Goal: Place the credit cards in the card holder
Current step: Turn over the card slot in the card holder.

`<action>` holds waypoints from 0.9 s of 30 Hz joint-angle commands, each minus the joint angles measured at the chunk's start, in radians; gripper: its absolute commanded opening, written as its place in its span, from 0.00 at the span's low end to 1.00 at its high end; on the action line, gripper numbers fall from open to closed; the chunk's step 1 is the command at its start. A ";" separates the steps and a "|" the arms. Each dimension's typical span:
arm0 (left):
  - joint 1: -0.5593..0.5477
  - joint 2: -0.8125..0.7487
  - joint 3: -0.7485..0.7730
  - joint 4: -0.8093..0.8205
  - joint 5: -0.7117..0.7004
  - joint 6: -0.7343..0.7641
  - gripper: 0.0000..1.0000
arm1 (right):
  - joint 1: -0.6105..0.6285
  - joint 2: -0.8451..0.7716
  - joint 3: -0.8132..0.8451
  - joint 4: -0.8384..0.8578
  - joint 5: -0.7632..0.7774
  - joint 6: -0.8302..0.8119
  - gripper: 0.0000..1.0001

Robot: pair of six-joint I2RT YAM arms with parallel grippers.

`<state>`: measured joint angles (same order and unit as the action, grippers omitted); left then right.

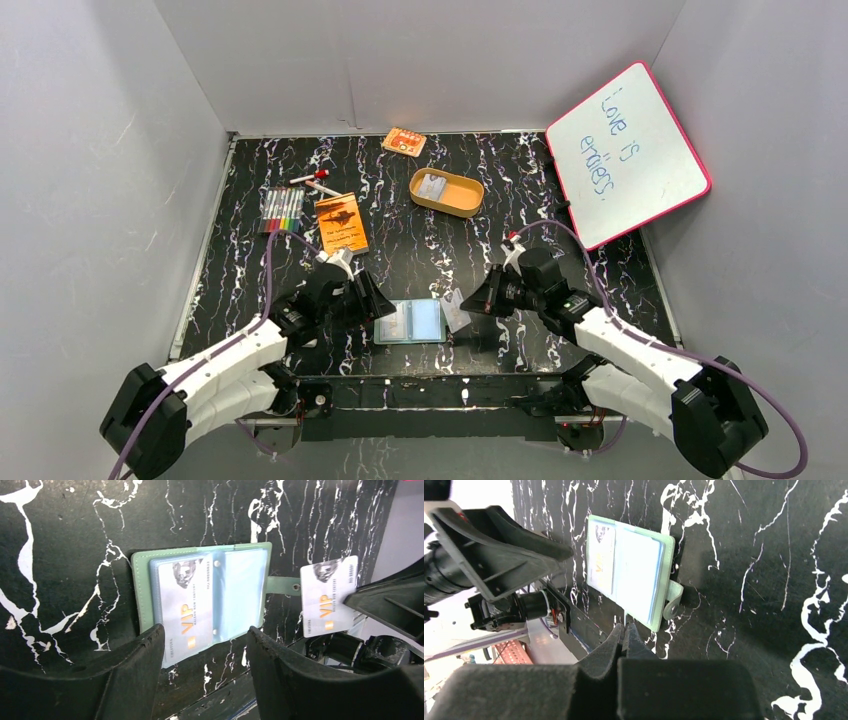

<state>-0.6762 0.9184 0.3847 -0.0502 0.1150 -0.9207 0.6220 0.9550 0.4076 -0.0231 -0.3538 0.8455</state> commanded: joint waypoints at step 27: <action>-0.002 0.069 -0.088 0.029 -0.070 -0.050 0.48 | 0.080 0.181 0.045 0.112 0.091 -0.017 0.00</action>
<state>-0.6762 0.9985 0.3164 -0.0193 0.0605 -0.9699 0.6960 1.1389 0.4046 0.0826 -0.2817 0.8616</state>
